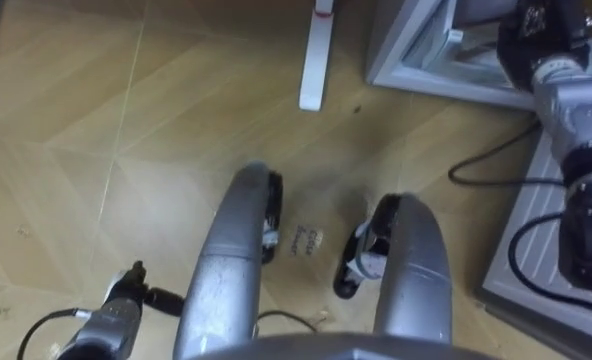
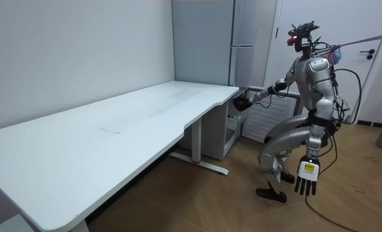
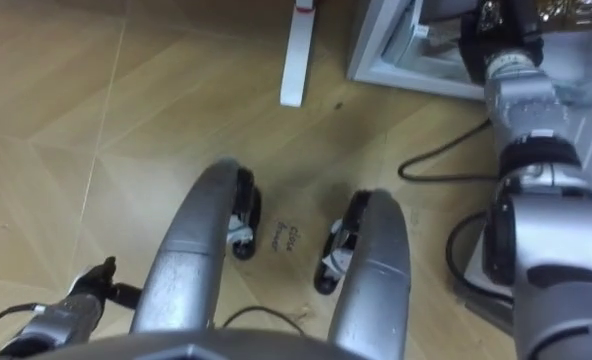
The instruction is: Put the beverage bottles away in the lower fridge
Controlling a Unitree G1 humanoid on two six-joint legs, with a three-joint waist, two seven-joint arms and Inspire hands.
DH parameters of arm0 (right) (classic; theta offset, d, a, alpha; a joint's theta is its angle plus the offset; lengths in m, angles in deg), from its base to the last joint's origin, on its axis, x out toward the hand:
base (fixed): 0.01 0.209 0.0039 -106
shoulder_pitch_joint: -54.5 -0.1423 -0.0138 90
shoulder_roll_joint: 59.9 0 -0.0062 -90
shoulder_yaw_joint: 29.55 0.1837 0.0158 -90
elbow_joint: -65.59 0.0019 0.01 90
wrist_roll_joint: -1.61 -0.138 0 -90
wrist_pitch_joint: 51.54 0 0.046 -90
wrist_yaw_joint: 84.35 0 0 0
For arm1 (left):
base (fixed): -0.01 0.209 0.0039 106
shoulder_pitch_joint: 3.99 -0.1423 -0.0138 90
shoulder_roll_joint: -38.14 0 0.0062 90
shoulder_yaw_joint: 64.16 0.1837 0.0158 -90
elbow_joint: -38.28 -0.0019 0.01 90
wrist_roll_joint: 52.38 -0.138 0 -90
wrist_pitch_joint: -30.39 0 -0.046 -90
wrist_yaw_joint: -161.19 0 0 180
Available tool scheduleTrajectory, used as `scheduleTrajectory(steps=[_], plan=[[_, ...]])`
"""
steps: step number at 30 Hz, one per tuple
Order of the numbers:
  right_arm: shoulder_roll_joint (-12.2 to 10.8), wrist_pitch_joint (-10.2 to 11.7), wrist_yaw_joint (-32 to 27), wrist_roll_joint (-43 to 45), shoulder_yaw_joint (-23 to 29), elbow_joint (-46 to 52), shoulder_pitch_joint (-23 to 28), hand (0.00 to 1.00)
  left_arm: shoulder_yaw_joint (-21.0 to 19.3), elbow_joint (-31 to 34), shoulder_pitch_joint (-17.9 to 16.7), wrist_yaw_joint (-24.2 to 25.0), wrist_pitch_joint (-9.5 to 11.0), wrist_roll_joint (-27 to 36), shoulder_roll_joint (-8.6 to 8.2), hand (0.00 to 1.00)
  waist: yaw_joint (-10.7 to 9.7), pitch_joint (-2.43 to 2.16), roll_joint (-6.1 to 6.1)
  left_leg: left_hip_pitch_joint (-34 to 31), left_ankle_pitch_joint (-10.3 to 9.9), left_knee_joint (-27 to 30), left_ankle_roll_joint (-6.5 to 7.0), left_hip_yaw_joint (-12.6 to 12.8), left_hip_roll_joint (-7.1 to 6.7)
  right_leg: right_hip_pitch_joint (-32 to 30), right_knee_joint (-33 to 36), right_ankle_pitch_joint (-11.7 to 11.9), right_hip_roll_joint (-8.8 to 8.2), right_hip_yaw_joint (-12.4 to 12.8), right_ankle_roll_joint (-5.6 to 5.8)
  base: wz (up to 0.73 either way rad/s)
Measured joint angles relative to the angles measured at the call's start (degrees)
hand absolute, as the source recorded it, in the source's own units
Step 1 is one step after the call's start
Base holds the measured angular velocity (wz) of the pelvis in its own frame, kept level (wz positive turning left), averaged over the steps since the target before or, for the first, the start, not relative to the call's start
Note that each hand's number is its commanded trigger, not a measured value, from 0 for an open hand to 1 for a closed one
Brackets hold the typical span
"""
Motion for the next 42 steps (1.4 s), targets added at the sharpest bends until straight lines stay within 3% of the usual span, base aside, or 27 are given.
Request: scheduleTrajectory(steps=[4, 5, 12, 19, 23, 26, 32, 42], plan=[[0.15, 0.21, -0.05, -0.09, 0.0, 0.38, -1.29, 1.0, 0.0, 0.01, -0.15, 0.15, 0.45, 0.03, 0.11, 0.0, 0.04, -0.02, -0.04, -1.02, -0.29, 0.78, -0.05, -0.24, 0.14, -0.92, 0.53, -0.28, 0.12, -0.09, -0.12, 0.0], [0.16, 0.65, -0.16, -0.1, 0.0, 0.48, -1.31, 0.0, 0.0, -0.01, -0.19, 0.27, 0.6, 0.03, 0.11, 0.0, 0.27, -0.02, -0.03, -1.0, -0.42, 0.87, -0.01, -0.24, 0.21, -0.91, 0.54, -0.31, 0.25, -0.05, -0.06, -0.04], [0.2, 2.52, -2.12, -0.23, 0.0, 0.64, -1.78, 0.0, -0.04, 0.05, -0.21, 0.41, 1.03, 0.28, 0.54, 0.0, 1.49, -0.05, 0.02, -0.66, -0.84, 1.08, 0.09, 0.23, 0.35, -0.89, 0.85, -0.56, 0.38, 0.24, 0.14, -0.02], [0.22, 2.89, -2.95, -0.34, -3.21, 0.44, -1.62, 0.0, 0.6, -0.02, -0.72, 0.18, 1.03, 1.35, 1.38, 0.0, 1.76, -0.02, 0.07, 0.3, -1.08, 1.14, -0.3, 0.18, 0.49, -0.11, 1.12, -0.87, 0.47, 0.22, -0.25, 0.0], [0.22, 2.8, -2.95, -0.3, -4.87, 0.47, -1.49, 0.0, 1.18, 0.1, -1.14, 0.17, 1.02, 1.62, 1.86, 0.0, 1.75, -0.02, 0.07, 1.05, -1.35, 0.71, -0.74, 0.04, 1.3, 0.7, 0.26, -0.87, 0.98, 0.07, -0.28, -0.06], [0.21, 2.25, -2.92, -0.29, -6.25, 0.46, -1.4, 0.0, 1.17, 0.04, -1.57, 0.18, 1.0, 2.21, 2.06, 0.0, 1.81, -0.04, 0.15, 2.17, -1.3, -0.21, -0.82, 0.04, 1.99, 1.65, -1.12, -0.31, 1.64, 0.02, -0.2, -0.11], [0.23, 0.73, -2.46, 0.05, -6.53, 0.34, 0.81, 0.0, 1.66, 0.16, -3.63, 0.32, 0.99, 2.18, 2.07, 0.0, 1.7, -0.05, 0.26, 6.81, -1.02, -4.41, -0.84, 0.02, 1.99, 6.52, -6.12, 0.98, 2.46, -0.83, 0.38, -0.02], [0.57, 0.7, 0.17, 7.73, -6.58, 0.29, 4.5, 0.0, 1.89, 0.08, -4.37, 0.61, 1.97, 3.18, 2.49, 0.0, 1.38, -0.09, 0.56, 12.48, 1.01, -13.15, 0.17, 0.53, 1.96, 12.41, -16.19, 4.44, 3.53, -1.47, 1.27, -0.01]])
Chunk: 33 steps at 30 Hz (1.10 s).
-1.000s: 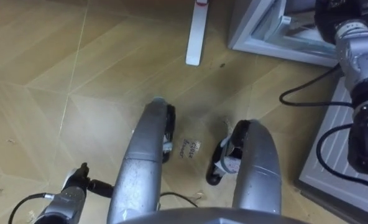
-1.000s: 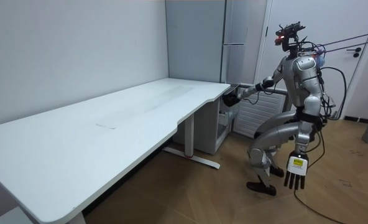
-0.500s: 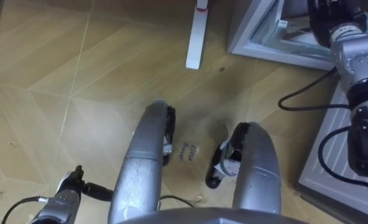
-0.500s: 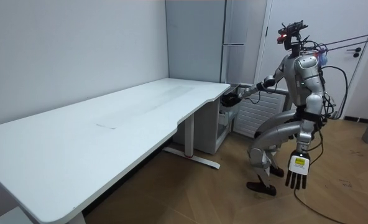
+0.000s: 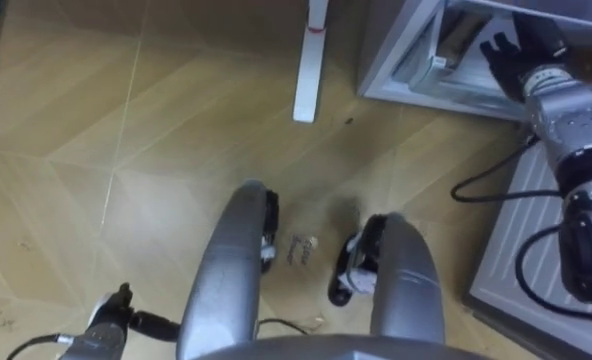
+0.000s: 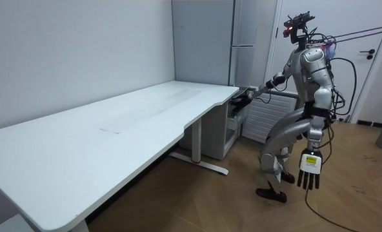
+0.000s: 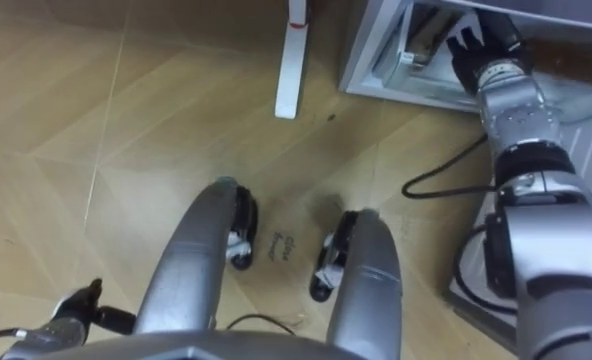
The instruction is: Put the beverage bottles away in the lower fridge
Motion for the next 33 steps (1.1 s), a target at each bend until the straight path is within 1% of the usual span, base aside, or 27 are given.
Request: scheduleTrajectory(steps=[2, 6, 10, 11, 12, 13, 14, 15, 16, 18, 20, 22, 23, 24, 26, 28, 31, 33], plan=[[0.04, -0.05, 0.83, 2.78, -0.14, -0.01, 0.77, 0.0, 0.03, 0.01, -0.07, 0.05, 0.31, -0.01, 0.24, 0.0, -0.04, 0.01, 0.01, 1.35, 0.03, -1.39, -0.01, 0.12, 0.04, 1.2, -1.47, 0.29, 0.2, 0.0, 0.09, -0.03], [0.07, -0.19, 1.44, 11.33, -0.18, 0.04, 1.32, 0.0, -0.02, -0.09, -0.08, 0.1, 0.74, 0.07, 0.52, 0.0, -0.53, -0.08, 0.2, 3.96, 0.42, -4.62, -0.08, 0.8, 0.12, 3.24, -4.67, 1.24, 0.33, 0.11, 0.01, -0.07], [0.09, -0.18, 1.49, 15.88, -0.17, 0.39, 1.55, 0.0, -0.34, -0.11, -0.09, 0.07, 1.35, -0.04, 0.5, 0.0, -1.26, -0.2, 0.4, 4.93, 0.93, -6.64, -0.01, 1.15, 0.19, 4.1, -6.74, 1.91, 0.54, 0.13, 0.15, -0.01], [0.12, -0.18, 1.49, 17.66, -0.17, 1.26, 2.26, 0.0, -0.28, -0.12, -0.1, -0.03, 1.34, -0.02, 0.48, 0.0, -1.37, -0.21, 0.4, 5.6, 1.11, -7.45, 0.1, 1.51, 0.4, 4.58, -7.61, 2.22, 0.78, 0.3, 0.26, -0.05], [0.14, -0.12, 1.4, 19.66, -0.17, 3.64, 4.02, 0.0, -0.26, -0.1, -0.13, -0.13, 1.33, 0.06, 0.47, 0.0, -1.55, -0.35, 0.53, 6.22, 1.38, -8.54, 0.14, 1.67, 0.62, 5.24, -8.89, 2.76, 0.98, 0.12, 0.23, -0.07], [0.16, -0.08, 1.32, 20.56, -0.17, 5.11, 5.0, 0.0, -0.28, -0.1, -0.1, -0.33, 1.33, 0.07, 0.48, 0.0, -1.63, -0.35, 0.53, 6.55, 1.6, -9.13, 0.12, 1.73, 0.62, 5.54, -9.54, 3.02, 1.04, 0.09, 0.23, -0.07], [0.27, 0.04, 0.93, 22.7, -0.17, 7.6, 6.82, 0.0, -0.29, -0.1, -0.03, -0.74, 1.34, 0.04, 0.47, 0.0, -1.82, -0.46, 0.64, 7.31, 1.97, -10.45, 0.16, 1.94, 0.73, 6.23, -10.91, 3.53, 1.18, 0.0, 0.24, -0.12], [0.5, 0.11, 0.64, 24.73, -0.16, 9.25, 8.26, 0.0, -0.32, -0.15, 0.07, -0.84, 1.36, 0.04, 0.48, 0.0, -1.87, -0.51, 0.72, 8.35, 2.27, -11.67, 0.16, 2.37, 1.14, 7.17, -12.39, 4.3, 1.48, 0.03, 0.21, -0.15], [0.55, 0.12, 0.55, 25.71, -0.17, 9.71, 8.75, 0.0, -0.35, -0.2, 0.08, -0.84, 1.37, 0.04, 0.48, 0.0, -1.93, -0.54, 0.78, 8.99, 2.42, -12.35, 0.08, 2.39, 1.21, 7.81, -13.27, 4.59, 1.68, 0.04, 0.17, -0.16], [0.66, 0.73, -0.63, 27.5, -0.07, 11.66, 11.86, 0.0, -0.46, -0.5, 0.07, -0.85, 1.56, 0.01, 0.48, 0.0, -3.1, -0.87, 1.12, 12.09, 3.01, -15.17, 0.09, 2.6, 1.32, 10.99, -16.58, 5.64, 2.19, -0.05, 0.49, -0.06], [0.67, 1.37, -1.38, 28.21, 0.0, 14.16, 14.62, 0.0, -0.46, -0.89, 0.07, -0.84, 1.93, 0.0, 0.48, 0.0, -3.4, -1.1, 1.17, 14.28, 3.32, -17.18, 0.11, 3.3, 1.6, 12.87, -18.92, 6.47, 2.48, 0.16, 0.56, -0.16], [0.66, 2.26, -1.93, 29.57, -0.02, 15.86, 16.71, 0.0, -0.89, -1.75, 0.31, -0.89, 2.6, -0.02, 0.48, 0.0, -4.32, -1.18, 1.17, 16.03, 3.82, -19.09, 0.23, 3.88, 1.44, 14.29, -20.56, 7.13, 2.51, 0.52, 0.81, -0.12], [0.66, 2.84, -2.22, 30.92, 0.0, 16.3, 18.25, 0.0, -1.13, -2.26, 0.31, -1.35, 2.98, 0.0, 0.46, 0.0, -4.58, -1.29, 1.05, 17.34, 4.0, -20.19, 0.22, 4.12, 1.23, 15.36, -21.46, 7.38, 2.51, 0.78, 0.96, -0.09], [0.66, 3.08, -3.15, 32.91, 0.06, 16.6, 19.84, 0.0, -2.03, -2.4, 0.28, -1.83, 2.95, 0.0, 0.25, 0.0, -4.65, -1.31, 0.99, 18.84, 4.02, -21.08, 0.22, 4.51, 1.34, 16.63, -22.48, 7.59, 2.66, 1.0, 1.06, -0.12], [0.64, 3.08, -4.53, 34.97, 0.09, 16.69, 21.71, 0.0, -2.3, -2.33, 0.27, -2.57, 2.82, 0.01, 0.05, 0.0, -4.68, -1.45, 1.16, 20.42, 4.05, -22.08, 0.16, 4.69, 1.69, 18.37, -24.23, 8.2, 3.24, 1.14, 1.18, -0.16], [0.34, 3.07, -6.19, 36.46, 0.09, 17.27, 22.56, 0.0, -2.4, -2.21, 0.29, -3.32, 2.89, 0.01, -0.09, 0.0, -4.73, -1.54, 1.29, 21.18, 4.13, -22.75, 0.01, 4.94, 2.25, 19.27, -25.83, 8.95, 4.02, 1.38, 1.1, -0.17], [-0.01, 3.11, -8.89, 39.68, 0.21, 17.65, 22.7, 0.0, -3.22, -2.16, 0.26, -3.51, 2.88, -0.03, -0.7, 0.0, -5.35, -1.55, 1.3, 22.55, 4.18, -23.49, -0.03, 5.05, 2.16, 20.52, -26.61, 9.25, 4.1, 1.55, 1.19, -0.04], [-1.09, 3.9, -11.26, 41.25, 0.47, 17.72, 22.96, 0.0, -3.21, -2.28, 0.23, -4.23, 2.9, 0.08, -0.82, 0.0, -6.03, -1.55, 1.28, 24.06, 4.18, -24.13, -0.03, 5.08, 2.04, 21.92, -27.06, 9.25, 4.05, 1.53, 1.21, 0.0]])
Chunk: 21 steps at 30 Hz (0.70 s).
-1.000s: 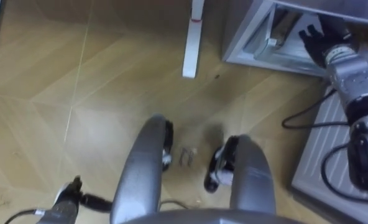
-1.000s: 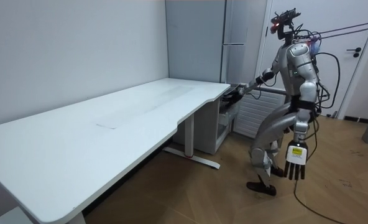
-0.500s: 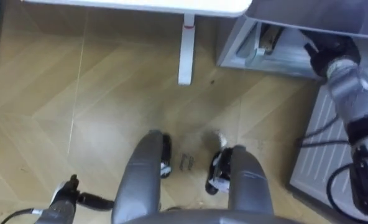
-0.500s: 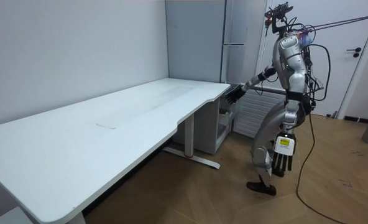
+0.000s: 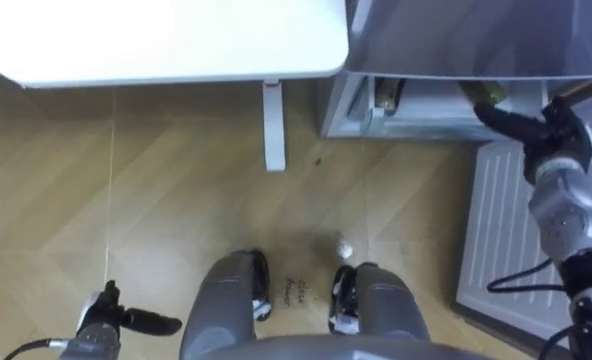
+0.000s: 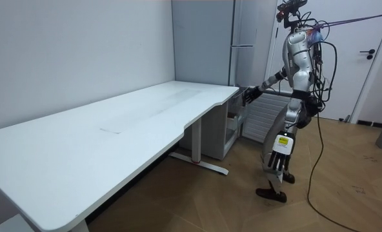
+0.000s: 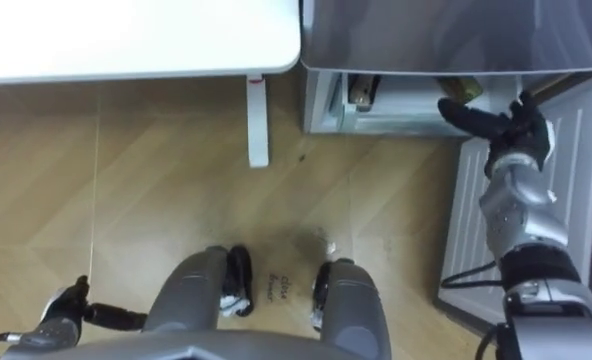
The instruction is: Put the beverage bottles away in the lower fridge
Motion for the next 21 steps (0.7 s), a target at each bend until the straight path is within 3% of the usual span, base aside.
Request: scheduleTrajectory(steps=[7, 10, 16, 18, 21], plan=[[-2.42, 0.43, -5.79, 3.37, -0.1, -0.34, 4.78, 0.0, -0.11, -0.09, -0.21, -1.36, 0.04, 0.61, -0.68, 0.0, 0.23, -0.16, 0.07, 2.7, 0.51, -1.98, -0.31, 0.48, -0.07, 2.18, -1.18, 0.14, 0.07, 0.22, -0.06, -0.02], [-3.63, 0.83, -6.32, -2.77, -0.35, -2.18, 5.06, 0.0, 0.23, -1.39, -0.32, -1.31, 0.78, 2.1, -0.85, 0.0, 0.01, -0.21, 0.52, 2.79, 0.69, -2.15, -0.54, 0.32, 0.14, 2.49, -1.8, 0.43, 0.42, 0.08, -0.29, -0.03], [-4.8, 0.97, -5.87, -24.63, -0.34, -6.96, 4.99, 0.0, 0.66, -2.53, -0.41, -1.19, 0.63, 3.22, -1.47, 0.0, 0.45, -0.1, 1.97, 2.62, 0.89, -2.32, -0.44, -0.07, 0.1, 2.89, -2.75, 0.7, 0.71, 0.01, -0.01, 0.03], [-5.0, 1.05, -3.78, -31.46, 0.13, -8.48, 4.6, 0.0, 0.37, -2.37, -0.44, -1.09, 0.51, 2.31, -1.73, 0.0, 0.41, 0.23, 2.57, 2.54, 0.89, -2.2, -0.44, -0.05, 0.13, 2.85, -2.73, 0.71, 0.75, 0.05, 0.0, 0.0], [-5.06, 1.04, -0.23, -38.58, 0.2, -13.73, 3.0, 0.0, 0.09, -2.39, -0.25, -0.84, 0.59, 2.32, -2.31, 0.0, 1.22, 0.2, 3.04, 2.29, 0.89, -2.16, -0.44, -0.01, 0.11, 2.48, -2.42, 0.7, 0.69, 0.09, 0.0, 0.0]])
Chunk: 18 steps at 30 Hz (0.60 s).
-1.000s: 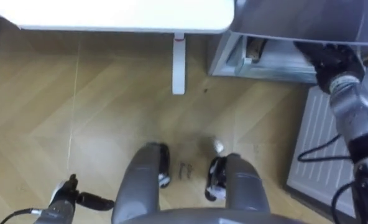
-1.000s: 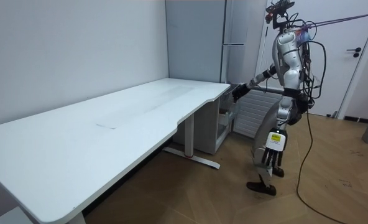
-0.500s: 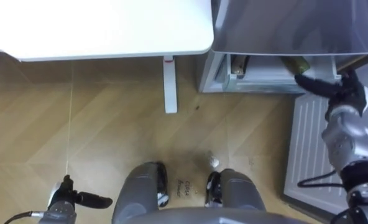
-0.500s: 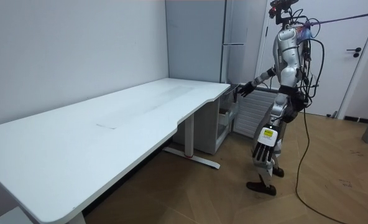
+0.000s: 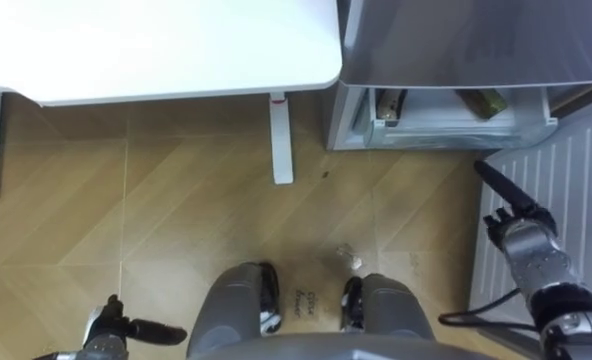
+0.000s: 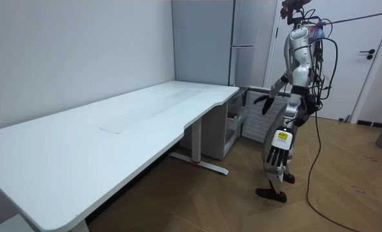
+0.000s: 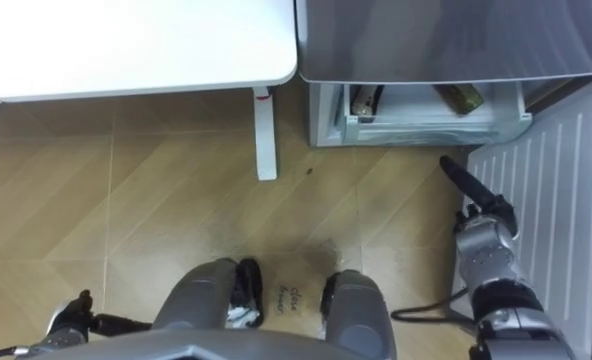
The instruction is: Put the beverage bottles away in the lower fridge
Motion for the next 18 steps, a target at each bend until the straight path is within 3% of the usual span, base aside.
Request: scheduleTrajectory(steps=[6, 12, 18], plan=[[-0.5, -0.15, 7.47, -11.2, 2.53, -5.99, -3.0, 0.0, 0.14, 0.0, 0.83, 1.97, -0.43, -0.05, -0.21, 0.0, 0.46, 0.14, 0.14, -1.1, 0.04, 0.85, 0.04, -0.16, -0.1, -1.01, 0.94, -0.22, -0.17, -0.05, -0.03, 0.0], [-0.48, -1.75, 12.21, -14.15, 7.9, -9.13, -5.4, 0.0, -0.18, 0.02, 0.95, 2.07, -0.95, 0.23, -0.17, 0.0, 0.54, 0.35, -0.2, -1.74, 0.32, 0.93, 0.5, -0.19, -0.81, -1.82, 1.7, -0.49, -0.95, 0.02, 0.43, 0.05], [-0.48, -2.87, 15.45, -15.13, 8.55, -10.65, -5.89, 0.0, -1.12, 0.0, 1.04, 2.06, -1.11, 0.96, -0.08, 0.0, 0.51, 0.41, -0.32, -2.68, 0.39, 1.36, 0.63, -0.31, -1.07, -2.8, 2.52, -0.63, -1.31, -0.14, 0.43, 0.02]])
